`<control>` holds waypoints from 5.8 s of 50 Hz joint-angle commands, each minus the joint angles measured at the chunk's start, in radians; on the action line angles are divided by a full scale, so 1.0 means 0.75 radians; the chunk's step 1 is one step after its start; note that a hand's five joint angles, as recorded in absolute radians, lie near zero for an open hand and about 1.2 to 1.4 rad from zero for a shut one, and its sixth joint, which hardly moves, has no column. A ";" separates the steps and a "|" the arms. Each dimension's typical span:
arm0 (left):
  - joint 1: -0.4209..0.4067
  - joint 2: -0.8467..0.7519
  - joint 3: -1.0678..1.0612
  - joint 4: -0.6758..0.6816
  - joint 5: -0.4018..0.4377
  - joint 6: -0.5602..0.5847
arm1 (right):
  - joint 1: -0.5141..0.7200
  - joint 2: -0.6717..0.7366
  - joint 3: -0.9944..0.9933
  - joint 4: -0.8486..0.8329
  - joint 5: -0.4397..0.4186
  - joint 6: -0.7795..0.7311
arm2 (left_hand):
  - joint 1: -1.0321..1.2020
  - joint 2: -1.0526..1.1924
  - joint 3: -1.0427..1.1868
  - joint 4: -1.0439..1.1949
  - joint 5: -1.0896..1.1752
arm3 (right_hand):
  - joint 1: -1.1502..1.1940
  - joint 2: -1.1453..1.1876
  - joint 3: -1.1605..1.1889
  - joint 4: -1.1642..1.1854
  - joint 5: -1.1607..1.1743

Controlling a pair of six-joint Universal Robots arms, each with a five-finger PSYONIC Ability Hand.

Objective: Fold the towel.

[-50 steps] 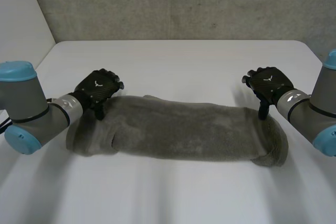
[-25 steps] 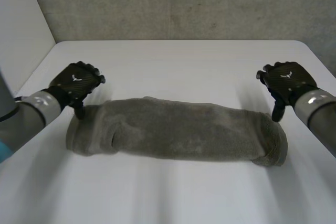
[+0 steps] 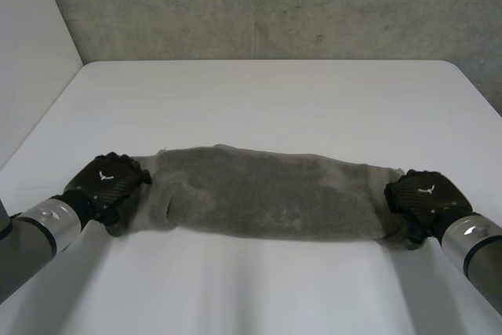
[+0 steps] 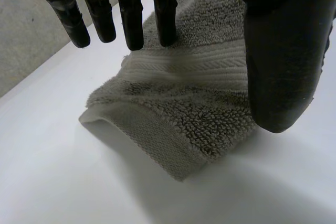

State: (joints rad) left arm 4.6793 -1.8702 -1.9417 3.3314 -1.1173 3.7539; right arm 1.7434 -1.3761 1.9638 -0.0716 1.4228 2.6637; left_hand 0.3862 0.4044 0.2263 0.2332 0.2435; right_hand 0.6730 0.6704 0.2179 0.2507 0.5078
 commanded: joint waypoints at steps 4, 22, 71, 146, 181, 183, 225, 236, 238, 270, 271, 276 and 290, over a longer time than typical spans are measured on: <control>-0.019 -0.098 0.051 0.058 -0.005 -0.070 | -0.005 0.123 -0.006 -0.103 0.007 0.011 | 0.094 0.070 -0.069 -0.078 0.052 | 0.516 0.519 -0.058 -0.102 0.503; -0.042 -0.153 0.073 0.074 -0.010 -0.070 | -0.285 0.119 -0.090 -0.119 -0.116 -0.344 | 0.134 0.110 -0.069 -0.078 0.091 | 0.964 0.968 -0.058 -0.102 0.952; -0.036 -0.141 0.079 0.080 0.003 -0.072 | -0.386 0.125 0.030 -0.221 -0.185 -0.165 | 1.347 1.323 -0.069 -0.078 1.304 | -0.001 0.002 -0.058 -0.102 -0.014; 0.052 0.103 -0.009 0.068 0.011 -0.264 | -0.762 0.092 -0.221 -0.025 -0.467 -0.152 | -0.125 -0.149 -0.069 -0.078 -0.167 | 0.964 0.968 -0.058 -0.102 0.952; -0.023 0.131 0.032 0.074 0.009 -0.324 | 0.792 0.544 -1.123 0.110 -0.071 -0.224 | -0.140 -0.164 -0.069 -0.078 -0.183 | 0.964 0.968 -0.058 -0.102 0.952; -0.025 0.131 0.034 0.074 0.007 -0.324 | 0.840 0.620 -1.152 0.108 -0.050 -0.240 | -0.144 -0.168 -0.069 -0.078 -0.187 | 0.964 0.968 -0.058 -0.102 0.952; -0.377 0.117 0.178 0.082 -0.007 -0.587 | 0.206 0.004 -0.015 -0.127 -0.144 0.134 | -0.156 -0.180 -0.069 -0.078 -0.198 | -0.440 -0.437 -0.058 -0.102 -0.452; -0.416 0.082 0.171 0.111 -0.020 -0.589 | 0.189 0.092 0.063 -0.297 -0.144 0.140 | -0.152 -0.176 -0.069 -0.078 -0.194 | -0.236 -0.233 -0.058 -0.102 -0.248; -0.418 0.082 0.171 0.111 -0.034 -0.591 | 0.191 0.127 0.061 -0.320 -0.144 0.140 | -0.156 -0.180 -0.069 -0.078 -0.198 | -0.122 -0.119 -0.058 -0.102 -0.135; -0.332 0.129 0.165 0.113 -0.044 -0.594 | 0.048 -0.125 -0.191 0.071 -0.347 0.040 | -0.168 -0.192 -0.069 -0.078 -0.210 | 0.964 0.968 -0.058 -0.102 0.952; -0.332 0.129 0.167 0.111 -0.044 -0.594 | 0.109 -0.118 -0.243 0.079 -0.343 0.050 | -0.168 -0.192 -0.069 -0.078 -0.210 | 0.964 0.968 -0.058 -0.102 0.952; -0.330 0.131 0.169 0.115 -0.044 -0.596 | 0.371 0.006 -0.426 0.083 -0.287 0.079 | -0.164 -0.188 -0.069 -0.078 -0.206 | 0.964 0.968 -0.058 -0.102 0.952; -0.275 0.160 0.169 0.148 -0.118 -0.618 | 0.933 0.536 -0.912 0.065 -0.089 0.185 | -0.164 -0.188 -0.069 -0.078 -0.206 | 0.964 0.968 -0.058 -0.102 0.952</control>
State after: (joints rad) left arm 4.4511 -1.7631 -1.8148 3.4226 -1.1701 3.3016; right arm 2.3339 -1.1189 1.3985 -0.0108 1.3386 2.7472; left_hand 0.3364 0.3199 0.2263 0.2332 0.1055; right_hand 1.2889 1.3375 0.2179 0.2507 1.1540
